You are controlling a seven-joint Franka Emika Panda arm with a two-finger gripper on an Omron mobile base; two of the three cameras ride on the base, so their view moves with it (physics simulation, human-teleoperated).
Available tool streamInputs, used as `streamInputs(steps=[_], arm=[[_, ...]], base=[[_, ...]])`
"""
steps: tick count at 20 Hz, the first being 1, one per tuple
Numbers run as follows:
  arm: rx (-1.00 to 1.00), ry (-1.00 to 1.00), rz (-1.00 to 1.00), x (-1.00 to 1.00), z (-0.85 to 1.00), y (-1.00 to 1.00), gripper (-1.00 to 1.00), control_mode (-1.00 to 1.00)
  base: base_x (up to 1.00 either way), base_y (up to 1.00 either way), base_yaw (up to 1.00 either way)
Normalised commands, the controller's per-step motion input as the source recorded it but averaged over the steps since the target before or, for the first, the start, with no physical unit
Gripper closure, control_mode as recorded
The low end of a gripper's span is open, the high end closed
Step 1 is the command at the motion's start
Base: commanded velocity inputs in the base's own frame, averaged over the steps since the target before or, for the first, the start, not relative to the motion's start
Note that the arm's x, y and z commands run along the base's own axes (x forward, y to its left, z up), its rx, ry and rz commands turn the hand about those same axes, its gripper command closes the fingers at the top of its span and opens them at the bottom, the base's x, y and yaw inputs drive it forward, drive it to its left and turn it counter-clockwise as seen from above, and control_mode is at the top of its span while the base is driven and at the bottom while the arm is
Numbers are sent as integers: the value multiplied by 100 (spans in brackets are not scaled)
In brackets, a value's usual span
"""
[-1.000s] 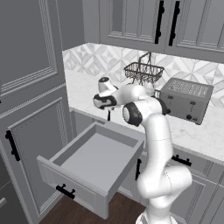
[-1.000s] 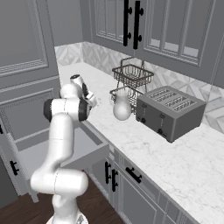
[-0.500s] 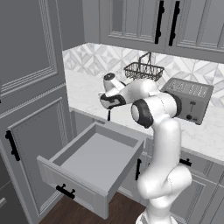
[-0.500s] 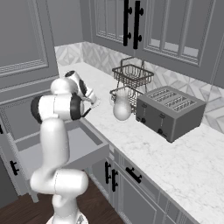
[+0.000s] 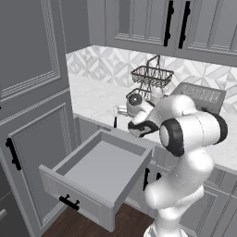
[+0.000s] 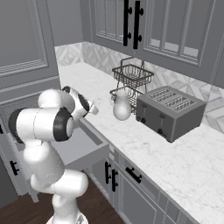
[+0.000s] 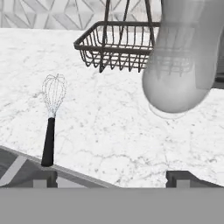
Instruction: Pick the whisk from the drawer and place it on the counter.
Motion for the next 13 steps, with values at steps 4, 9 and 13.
streamInputs(steps=[4,9,13], arm=[[-4,-32,5,-100,100,25,-100,-100],[0,-33,6,-100,100,48,-100,-100],[0,-46,9,-99,100,47,-100,-100]], base=[[0,0,0],[0,0,0],[0,0,0]])
